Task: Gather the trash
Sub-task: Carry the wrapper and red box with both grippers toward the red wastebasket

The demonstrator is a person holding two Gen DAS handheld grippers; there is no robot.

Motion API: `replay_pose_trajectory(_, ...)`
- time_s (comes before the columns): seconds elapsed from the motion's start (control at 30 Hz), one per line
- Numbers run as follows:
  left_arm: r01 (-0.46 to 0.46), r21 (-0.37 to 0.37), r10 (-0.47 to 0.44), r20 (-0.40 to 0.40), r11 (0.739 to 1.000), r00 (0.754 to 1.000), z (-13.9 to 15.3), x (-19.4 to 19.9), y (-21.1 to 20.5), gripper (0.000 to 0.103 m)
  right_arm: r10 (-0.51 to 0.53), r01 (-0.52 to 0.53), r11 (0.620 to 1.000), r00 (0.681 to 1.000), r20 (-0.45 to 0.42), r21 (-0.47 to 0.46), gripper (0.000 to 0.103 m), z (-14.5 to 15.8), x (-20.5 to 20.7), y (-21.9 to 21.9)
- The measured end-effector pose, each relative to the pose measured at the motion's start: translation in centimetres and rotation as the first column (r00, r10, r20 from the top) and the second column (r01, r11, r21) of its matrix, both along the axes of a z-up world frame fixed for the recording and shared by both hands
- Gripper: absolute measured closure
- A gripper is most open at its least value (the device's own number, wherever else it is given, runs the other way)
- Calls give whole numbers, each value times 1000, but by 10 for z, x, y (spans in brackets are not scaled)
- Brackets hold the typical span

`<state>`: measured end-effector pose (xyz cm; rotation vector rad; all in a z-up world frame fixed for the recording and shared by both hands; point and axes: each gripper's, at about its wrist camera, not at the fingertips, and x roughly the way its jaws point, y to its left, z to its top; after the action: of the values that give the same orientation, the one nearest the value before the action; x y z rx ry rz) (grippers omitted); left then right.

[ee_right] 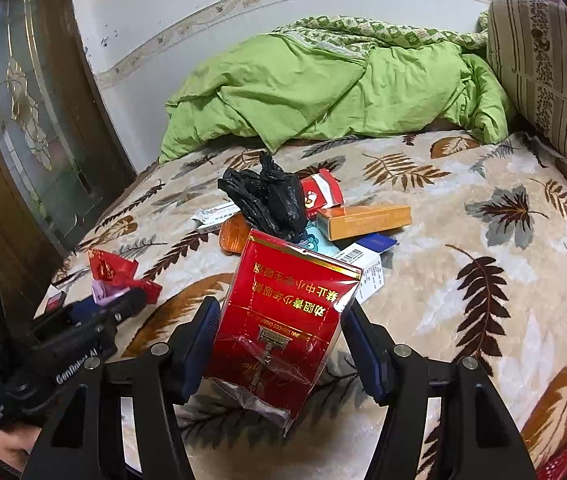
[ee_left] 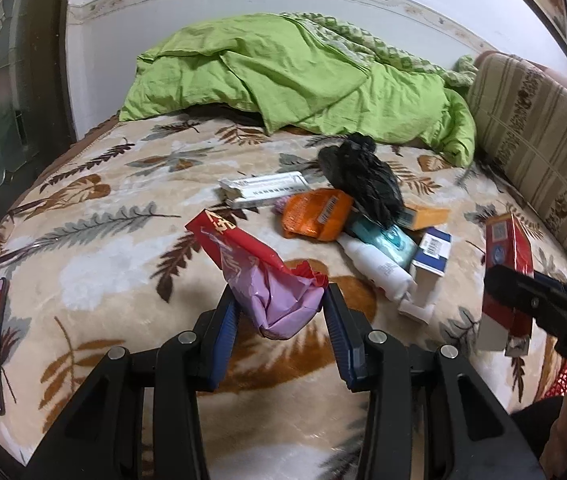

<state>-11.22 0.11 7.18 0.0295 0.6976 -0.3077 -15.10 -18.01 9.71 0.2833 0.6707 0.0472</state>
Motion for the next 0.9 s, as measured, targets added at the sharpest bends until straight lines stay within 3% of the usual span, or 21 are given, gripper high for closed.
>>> replay_pose_trajectory(0.47, 109, -3, -109, -32, 994, 994, -5, -30, -28, 62, -12, 13, 997, 1000, -14, 73, 37, 6, -32, -19)
replay_pose_trajectory(0.9, 226, -4, -226, -26, 974, 974, 11, -64, -62, 62, -37, 38, 991, 999, -5, 130, 37, 22, -80, -49)
